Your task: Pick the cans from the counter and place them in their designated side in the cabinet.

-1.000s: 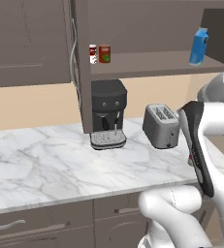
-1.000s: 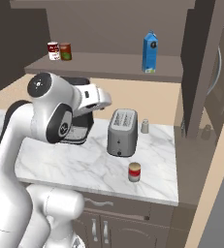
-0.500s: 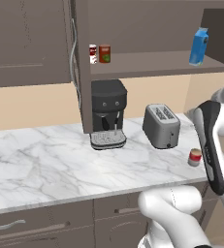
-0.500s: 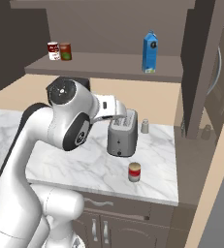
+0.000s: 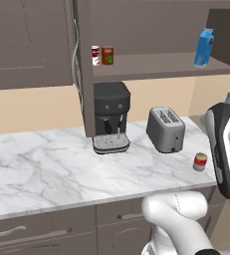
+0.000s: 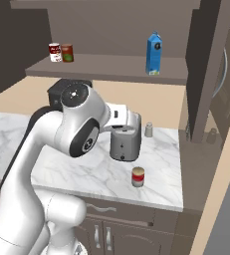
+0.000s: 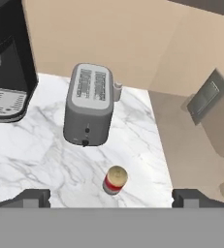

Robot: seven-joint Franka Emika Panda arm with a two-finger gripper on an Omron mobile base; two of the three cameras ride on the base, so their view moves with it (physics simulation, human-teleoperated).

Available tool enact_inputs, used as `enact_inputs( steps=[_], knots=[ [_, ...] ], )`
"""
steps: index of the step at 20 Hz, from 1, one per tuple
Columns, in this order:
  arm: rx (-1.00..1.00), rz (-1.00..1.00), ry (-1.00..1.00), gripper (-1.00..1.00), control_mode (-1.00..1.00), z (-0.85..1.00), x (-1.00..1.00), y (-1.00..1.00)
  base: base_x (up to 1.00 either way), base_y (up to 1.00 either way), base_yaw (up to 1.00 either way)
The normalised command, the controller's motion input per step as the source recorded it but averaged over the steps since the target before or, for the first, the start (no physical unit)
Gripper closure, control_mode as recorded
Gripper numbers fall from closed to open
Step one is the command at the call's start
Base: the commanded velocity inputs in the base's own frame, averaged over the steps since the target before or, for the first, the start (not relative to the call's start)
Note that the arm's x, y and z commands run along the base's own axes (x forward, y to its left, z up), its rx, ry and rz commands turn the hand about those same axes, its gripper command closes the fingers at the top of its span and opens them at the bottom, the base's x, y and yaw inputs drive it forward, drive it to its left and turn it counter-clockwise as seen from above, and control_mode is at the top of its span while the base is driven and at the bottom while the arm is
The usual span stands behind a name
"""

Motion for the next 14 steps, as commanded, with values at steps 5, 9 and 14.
enact_inputs(
  steps=[5, 9, 14],
  knots=[
    [0.01, -0.04, 0.07, -1.0, -1.0, -0.15, -0.08, -0.1, 0.0, 0.0, 0.0],
    [0.0, -0.04, 0.01, -1.0, -1.0, -0.13, -0.06, 0.0, 0.0, 0.0, 0.0],
    [0.01, -0.03, 0.0, -1.0, -1.0, -0.16, -0.02, -0.01, 0.0, 0.0, 0.0]
  ],
)
